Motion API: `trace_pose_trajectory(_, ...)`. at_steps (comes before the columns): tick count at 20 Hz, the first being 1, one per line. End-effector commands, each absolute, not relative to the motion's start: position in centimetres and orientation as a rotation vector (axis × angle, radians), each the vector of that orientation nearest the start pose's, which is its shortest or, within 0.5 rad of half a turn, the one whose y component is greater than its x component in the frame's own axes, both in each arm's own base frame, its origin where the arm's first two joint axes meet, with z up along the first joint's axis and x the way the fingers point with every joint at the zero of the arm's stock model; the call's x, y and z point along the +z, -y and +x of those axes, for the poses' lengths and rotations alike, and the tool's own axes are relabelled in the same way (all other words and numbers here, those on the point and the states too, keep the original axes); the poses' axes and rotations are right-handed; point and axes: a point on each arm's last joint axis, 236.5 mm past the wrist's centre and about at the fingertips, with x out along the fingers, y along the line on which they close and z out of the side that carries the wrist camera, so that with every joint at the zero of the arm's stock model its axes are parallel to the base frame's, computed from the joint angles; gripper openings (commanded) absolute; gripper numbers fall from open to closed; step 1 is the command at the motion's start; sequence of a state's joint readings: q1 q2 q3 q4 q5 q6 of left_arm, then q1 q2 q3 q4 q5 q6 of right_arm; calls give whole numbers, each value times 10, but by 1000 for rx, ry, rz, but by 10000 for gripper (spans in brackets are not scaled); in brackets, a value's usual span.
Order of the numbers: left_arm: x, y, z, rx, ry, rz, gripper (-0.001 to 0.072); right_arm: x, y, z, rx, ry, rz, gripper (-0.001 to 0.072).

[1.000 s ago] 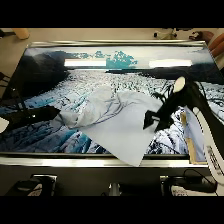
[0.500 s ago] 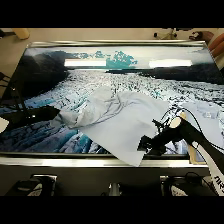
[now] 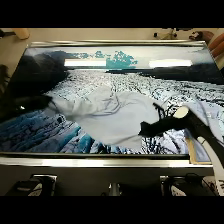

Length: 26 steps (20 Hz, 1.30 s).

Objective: Fold the shirts.

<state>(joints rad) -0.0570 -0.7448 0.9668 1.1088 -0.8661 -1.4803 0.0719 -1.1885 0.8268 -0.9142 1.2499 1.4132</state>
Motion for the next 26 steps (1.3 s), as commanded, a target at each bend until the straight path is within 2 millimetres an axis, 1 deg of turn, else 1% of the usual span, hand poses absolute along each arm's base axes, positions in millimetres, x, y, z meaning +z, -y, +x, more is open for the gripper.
trace_pose_trajectory(1, 391, 74, 333, -297, -92, -150, 16, 142, -95, 329, 397, -1092, 37, 22)
trace_pose_trajectory(2, 463, 63, 307, -269, 96, -128, 16, 234, -76, 341, 317, -828, -37, 22)
trace_pose_trajectory(3, 530, 53, 270, -247, 275, -116, 16, 321, -60, 334, 243, -577, -64, 22)
trace_pose_trajectory(4, 574, 48, 235, -232, 400, -103, 16, 399, -47, 312, 182, -348, -41, 22)
trace_pose_trajectory(5, 603, 46, 204, -226, 484, -94, 16, 462, -40, 278, 156, -156, 20, 22)
trace_pose_trajectory(6, 618, 47, 183, -236, 529, -106, 16, 499, -38, 247, 156, -31, 74, 22)
trace_pose_trajectory(7, 624, 48, 169, -245, 551, -119, 16, 517, -38, 223, 165, 34, 107, 22)
trace_pose_trajectory(8, 623, 48, 164, -244, 553, -114, 16, 518, -36, 210, 162, 41, 103, 22)
trace_pose_trajectory(9, 621, 45, 165, -222, 543, -92, 16, 509, -30, 206, 135, 5, 92, 23)
trace_pose_trajectory(10, 619, 40, 168, -197, 539, -73, 16, 497, -26, 208, 115, -44, 96, 23)
trace_pose_trajectory(12, 615, 34, 181, -159, 519, -45, 16, 474, -27, 220, 111, -146, 114, 23)
trace_pose_trajectory(13, 608, 32, 193, -149, 484, -36, 16, 459, -28, 230, 107, -212, 118, 23)
trace_pose_trajectory(14, 597, 31, 209, -139, 429, -23, 16, 440, -28, 243, 100, -289, 113, 23)
trace_pose_trajectory(15, 577, 29, 232, -127, 347, -10, 16, 412, -29, 258, 90, -406, 106, 23)
trace_pose_trajectory(16, 552, 27, 257, -119, 250, 0, 16, 381, -30, 273, 83, -542, 99, 23)
trace_pose_trajectory(18, 479, 23, 317, -110, 14, 9, 16, 312, -32, 307, 67, -813, 87, 23)
trace_pose_trajectory(19, 443, 22, 345, -108, -84, 4, 16, 277, -34, 329, 60, -920, 84, 23)
trace_pose_trajectory(20, 402, 21, 374, -108, -181, -6, 17, 248, -36, 354, 54, -986, 83, 23)
trace_pose_trajectory(21, 364, 20, 398, -107, -267, -14, 17, 218, -39, 383, 54, -1027, 87, 24)
trace_pose_trajectory(22, 321, 20, 421, -106, -359, -27, 17, 190, -44, 410, 60, -1057, 99, 24)
trace_pose_trajectory(23, 281, 20, 439, -110, -445, -40, 17, 158, -52, 437, 70, -1092, 129, 24)
trace_pose_trajectory(24, 239, 22, 455, -115, -537, -58, 17, 130, -61, 457, 79, -1123, 171, 25)
trace_pose_trajectory(26, 168, 25, 477, -117, -691, -101, 18, 76, -85, 487, 110, -1187, 296, 25)
